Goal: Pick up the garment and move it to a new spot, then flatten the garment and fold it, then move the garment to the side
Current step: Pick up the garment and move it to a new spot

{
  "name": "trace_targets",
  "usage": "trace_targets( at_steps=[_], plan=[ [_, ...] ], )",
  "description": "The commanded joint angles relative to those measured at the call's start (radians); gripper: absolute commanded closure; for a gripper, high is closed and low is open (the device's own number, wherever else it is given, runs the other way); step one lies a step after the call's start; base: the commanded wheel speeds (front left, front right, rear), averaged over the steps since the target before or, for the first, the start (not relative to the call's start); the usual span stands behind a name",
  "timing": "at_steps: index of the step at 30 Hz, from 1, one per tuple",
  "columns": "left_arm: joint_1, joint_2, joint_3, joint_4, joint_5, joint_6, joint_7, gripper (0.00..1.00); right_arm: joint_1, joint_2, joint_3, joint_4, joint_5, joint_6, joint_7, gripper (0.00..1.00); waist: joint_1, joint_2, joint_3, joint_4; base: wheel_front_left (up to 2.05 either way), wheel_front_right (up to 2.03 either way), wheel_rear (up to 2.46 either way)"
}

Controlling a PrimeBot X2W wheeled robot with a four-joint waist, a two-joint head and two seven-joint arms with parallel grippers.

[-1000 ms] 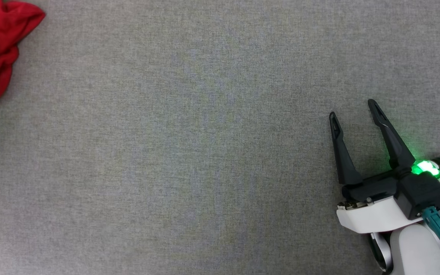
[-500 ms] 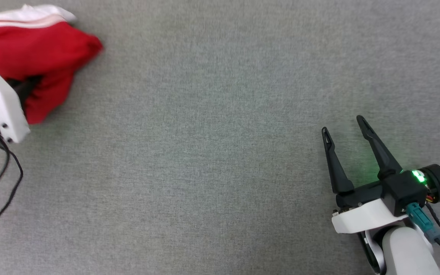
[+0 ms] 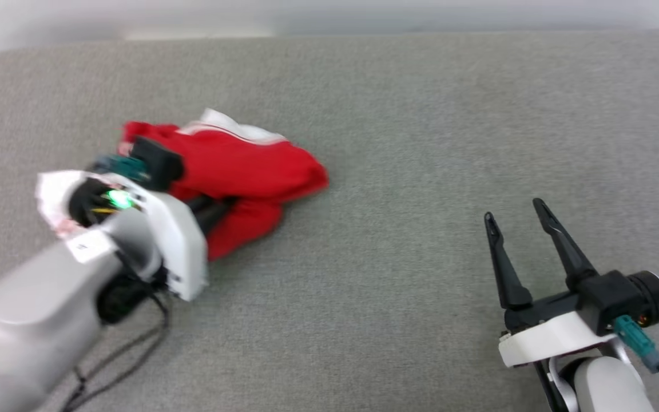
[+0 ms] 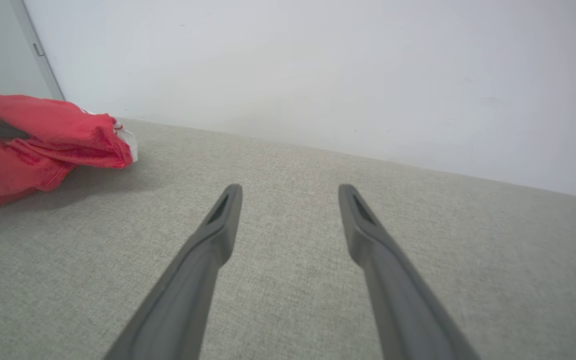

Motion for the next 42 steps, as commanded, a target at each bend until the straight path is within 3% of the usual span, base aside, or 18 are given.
trace_targets(
  at_steps=[1,9,16,17,18,25,30,33,37,42],
  plan=[
    [0.019,-0.061,-0.032,-0.009,0.007,-0.002,-0.029,1.00,0.013,-0.002,-0.017,-0.001,0.022,-0.001,-0.002,0.00,0.0001,0.0000,-0.045,-0.044,0.00,0.00,0.00],
    [0.033,-0.314,-0.126,0.063,0.053,-0.002,-0.093,1.00,0.014,-0.001,-0.056,-0.027,0.036,-0.001,-0.002,0.00,0.0001,0.0000,-0.082,-0.131,0.00,0.00,0.00],
    [0.045,-0.498,-0.157,0.151,0.111,-0.002,-0.078,1.00,0.017,-0.002,-0.069,-0.039,0.052,-0.001,-0.002,0.00,0.0001,0.0000,-0.081,-0.207,0.00,0.00,0.00],
    [0.063,-0.545,-0.161,0.184,0.136,-0.002,-0.078,0.64,0.020,-0.001,-0.065,-0.038,0.057,-0.001,-0.002,0.00,0.0001,0.0000,-0.083,-0.222,0.00,0.00,0.00],
    [0.067,-0.554,-0.161,0.194,0.144,-0.002,-0.083,0.00,0.022,-0.001,-0.064,-0.038,0.058,-0.001,-0.002,0.00,0.0001,0.0000,-0.085,-0.224,0.00,0.00,0.00],
    [0.106,-0.561,-0.162,0.205,0.147,-0.002,-0.123,0.00,0.034,-0.002,-0.080,-0.030,0.062,-0.001,-0.002,0.00,0.0001,0.0000,-0.122,-0.199,0.00,0.00,0.00],
    [0.112,-0.515,-0.158,0.201,0.129,-0.002,-0.192,0.00,0.061,-0.002,-0.092,-0.020,0.060,-0.001,-0.002,0.00,0.0001,0.0000,-0.171,-0.144,0.00,0.00,0.00],
    [0.115,-0.477,-0.120,0.209,0.114,0.003,-0.253,0.00,0.077,-0.002,-0.097,-0.015,0.053,-0.001,-0.002,0.00,0.0001,0.0000,-0.205,-0.110,0.00,0.00,0.00],
    [0.134,-0.404,-0.042,0.202,0.104,0.044,-0.314,0.00,0.099,-0.002,-0.108,-0.010,0.045,-0.001,-0.002,0.00,0.0001,0.0000,-0.242,-0.069,0.00,0.00,0.00],
    [0.209,-0.305,0.130,0.130,0.091,0.098,-0.337,0.00,0.119,-0.002,-0.120,-0.012,0.039,-0.001,-0.002,0.00,0.0001,0.0000,-0.271,-0.032,0.00,0.00,0.00]
  ],
)
